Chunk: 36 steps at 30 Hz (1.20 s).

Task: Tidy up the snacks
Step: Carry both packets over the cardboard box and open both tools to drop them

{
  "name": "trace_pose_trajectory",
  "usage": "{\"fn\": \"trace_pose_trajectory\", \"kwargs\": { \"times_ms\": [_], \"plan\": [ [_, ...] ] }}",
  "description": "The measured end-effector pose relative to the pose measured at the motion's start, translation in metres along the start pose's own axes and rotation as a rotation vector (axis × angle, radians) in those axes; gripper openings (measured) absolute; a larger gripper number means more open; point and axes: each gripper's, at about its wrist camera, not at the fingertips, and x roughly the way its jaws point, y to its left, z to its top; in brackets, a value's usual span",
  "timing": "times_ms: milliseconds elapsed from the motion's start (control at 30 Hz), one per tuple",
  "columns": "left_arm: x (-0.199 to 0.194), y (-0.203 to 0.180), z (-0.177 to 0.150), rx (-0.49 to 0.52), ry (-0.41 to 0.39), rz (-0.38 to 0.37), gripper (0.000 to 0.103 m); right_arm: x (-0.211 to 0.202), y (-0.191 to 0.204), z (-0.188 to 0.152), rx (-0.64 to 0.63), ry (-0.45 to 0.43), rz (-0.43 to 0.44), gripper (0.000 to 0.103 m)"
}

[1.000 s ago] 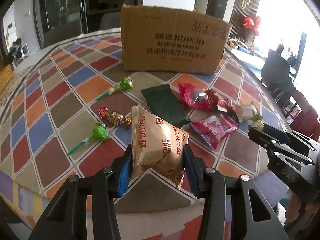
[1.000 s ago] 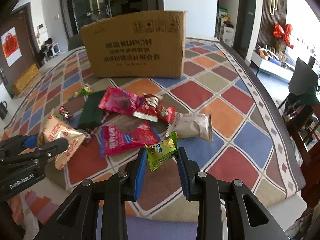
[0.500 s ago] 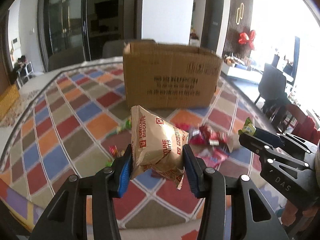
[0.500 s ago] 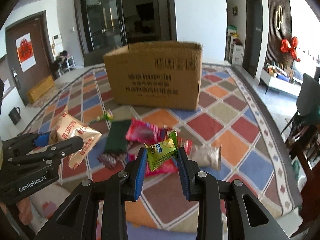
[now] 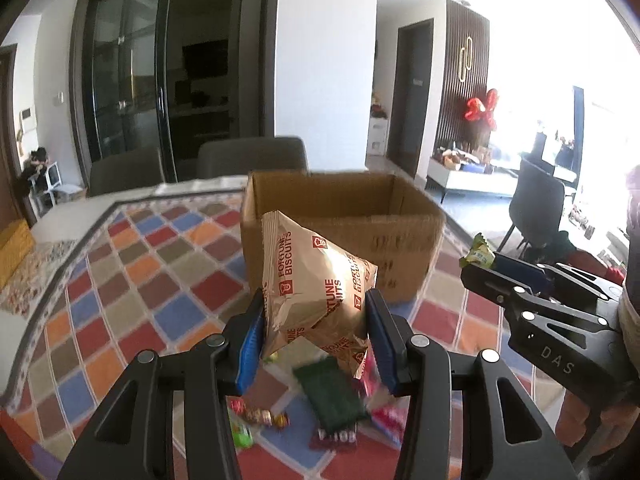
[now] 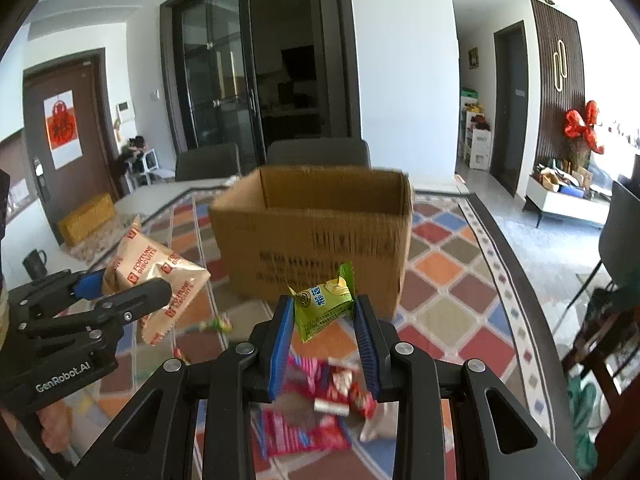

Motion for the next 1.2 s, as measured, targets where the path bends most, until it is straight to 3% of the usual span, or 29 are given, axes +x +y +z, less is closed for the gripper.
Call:
{"fn": "trace_pose_trajectory", "kwargs": {
  "times_ms": [267,633,867,1133,1200],
  "plan": [
    [0.020,0.010,0.057,0.010,-0.033,0.005,0.047,0.018,-0.005,0.056,-0.034,-0.051,0.005,0.032],
    [0.053,0.012,0.112,0.064,-0.019,0.026,0.047,0.055,-0.013,0.114,-0.039,-0.028,0.030,0.032],
    [0.099,0.020,0.130,0.042,0.081,0.006,0.047,0.094,-0.019,0.128,-0.014,0.066,0.057,0.032],
    [0.149,0.021,0.123,0.014,0.236,-0.032,0.048,0.126,-0.024,0.125,0.001,0.143,0.046,0.032],
    [0.155,0.022,0.120,0.001,0.260,-0.033,0.054,0.132,-0.026,0.124,0.011,0.158,0.041,0.033]
  ]
}}
